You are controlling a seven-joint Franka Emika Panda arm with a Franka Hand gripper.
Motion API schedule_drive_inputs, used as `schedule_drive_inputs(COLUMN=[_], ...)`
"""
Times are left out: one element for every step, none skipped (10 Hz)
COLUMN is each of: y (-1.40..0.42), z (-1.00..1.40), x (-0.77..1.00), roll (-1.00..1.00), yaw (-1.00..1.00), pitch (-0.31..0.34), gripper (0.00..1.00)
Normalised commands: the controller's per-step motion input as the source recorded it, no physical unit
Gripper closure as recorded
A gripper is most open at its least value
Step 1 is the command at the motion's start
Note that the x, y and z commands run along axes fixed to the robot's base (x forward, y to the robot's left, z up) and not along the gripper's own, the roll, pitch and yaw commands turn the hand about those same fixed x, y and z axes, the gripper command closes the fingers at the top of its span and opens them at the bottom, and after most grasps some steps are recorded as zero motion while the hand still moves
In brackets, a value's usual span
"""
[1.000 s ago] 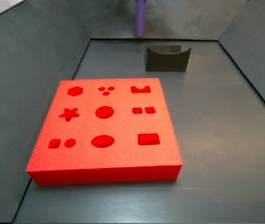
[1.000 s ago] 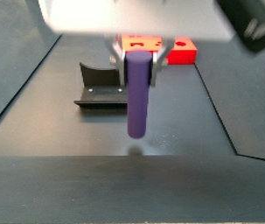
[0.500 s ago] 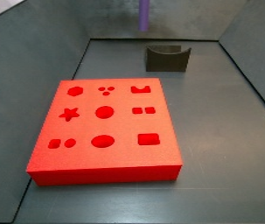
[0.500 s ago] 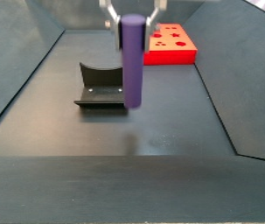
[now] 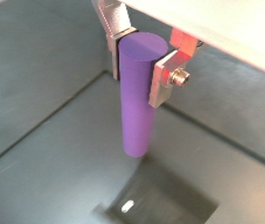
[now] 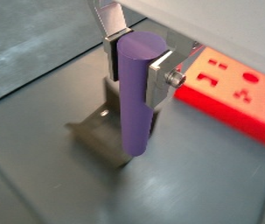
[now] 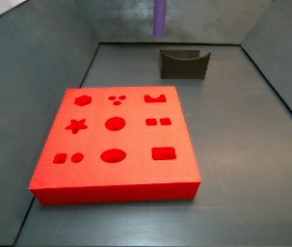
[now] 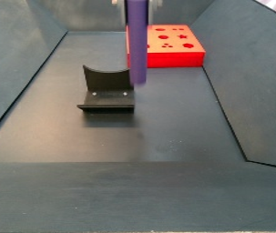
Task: Pick up the round object. Move up. Move to above the board. Insert the round object.
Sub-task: Move to above the board.
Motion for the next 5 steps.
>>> schedule_drive_inputs(y=[-1.00,-1.00,-1.00,-1.00,-1.00], z=[0.38,0.38,0.38,0.38,0.38], x=[-0.14,-0.14,-0.14,-0.15,-0.15], roll=[0.29,0.14,0.10,0.09,0.08], yaw=[0.26,0.13,0.07,0.03,0.03], pitch=[0.208,0.088,0.044,0.018,0.014], gripper=[1.00,1.00,1.00,1.00,1.00])
